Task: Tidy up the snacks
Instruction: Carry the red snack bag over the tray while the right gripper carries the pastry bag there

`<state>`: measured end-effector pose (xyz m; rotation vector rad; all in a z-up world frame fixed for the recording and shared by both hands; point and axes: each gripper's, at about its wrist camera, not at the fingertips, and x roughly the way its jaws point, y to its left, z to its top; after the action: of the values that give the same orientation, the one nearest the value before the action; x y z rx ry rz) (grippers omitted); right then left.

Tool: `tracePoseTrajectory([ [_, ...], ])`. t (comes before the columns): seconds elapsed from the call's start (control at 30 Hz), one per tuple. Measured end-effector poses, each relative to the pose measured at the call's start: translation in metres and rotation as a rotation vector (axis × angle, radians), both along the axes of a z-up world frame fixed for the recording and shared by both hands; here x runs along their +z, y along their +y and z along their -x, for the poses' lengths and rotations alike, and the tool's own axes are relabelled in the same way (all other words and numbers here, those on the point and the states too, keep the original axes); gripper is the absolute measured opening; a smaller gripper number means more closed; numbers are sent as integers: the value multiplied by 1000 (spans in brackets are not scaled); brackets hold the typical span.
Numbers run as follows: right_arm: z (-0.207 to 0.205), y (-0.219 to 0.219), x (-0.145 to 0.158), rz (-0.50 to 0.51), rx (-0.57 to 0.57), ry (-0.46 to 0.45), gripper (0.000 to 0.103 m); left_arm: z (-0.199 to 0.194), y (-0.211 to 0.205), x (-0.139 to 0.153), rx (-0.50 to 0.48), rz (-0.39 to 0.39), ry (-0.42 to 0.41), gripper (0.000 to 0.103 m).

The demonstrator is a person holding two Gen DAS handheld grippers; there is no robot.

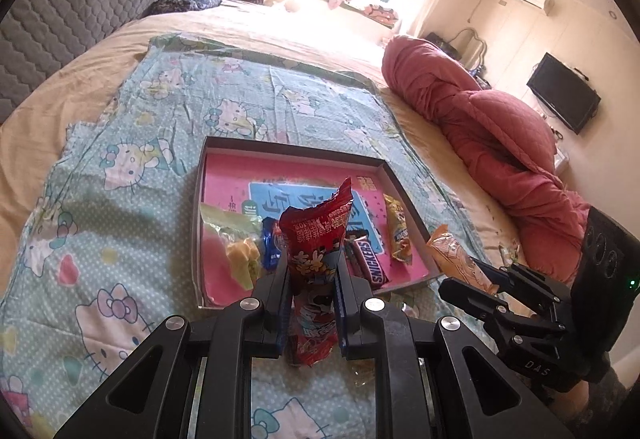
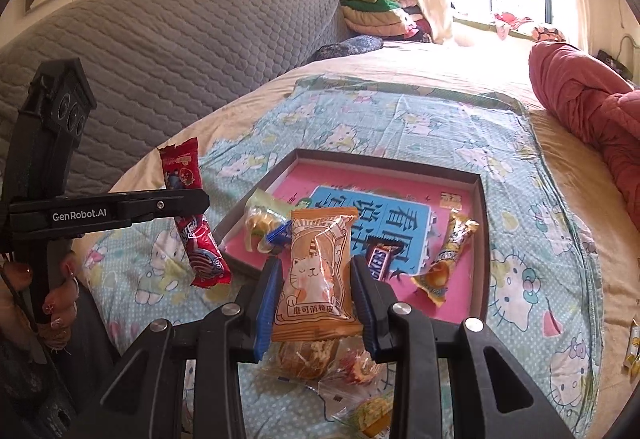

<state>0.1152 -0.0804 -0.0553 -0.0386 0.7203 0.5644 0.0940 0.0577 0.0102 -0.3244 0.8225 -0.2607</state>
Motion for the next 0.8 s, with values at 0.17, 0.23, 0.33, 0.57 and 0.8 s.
tracePoseTrajectory([
  [0.17,-7,-8,6,-15,-32,-21,35,-10,-2,5,17,2,-20,18],
  [0.23,-10,-11,8,-20,-45,-28,35,-13,-5,4,17,-12,-23,18],
  [0.33,-14,-17,11,-35,-66,-35,35,-18,-7,0,15,-11,-14,18],
  [0.57,-23,-30,10,-60,-112,-33,35,-32,-13,-16,9,1,9,18],
  [0.8,-33,-34,6,-71,-140,-18,35,-53,-17,-32,12,29,29,18],
])
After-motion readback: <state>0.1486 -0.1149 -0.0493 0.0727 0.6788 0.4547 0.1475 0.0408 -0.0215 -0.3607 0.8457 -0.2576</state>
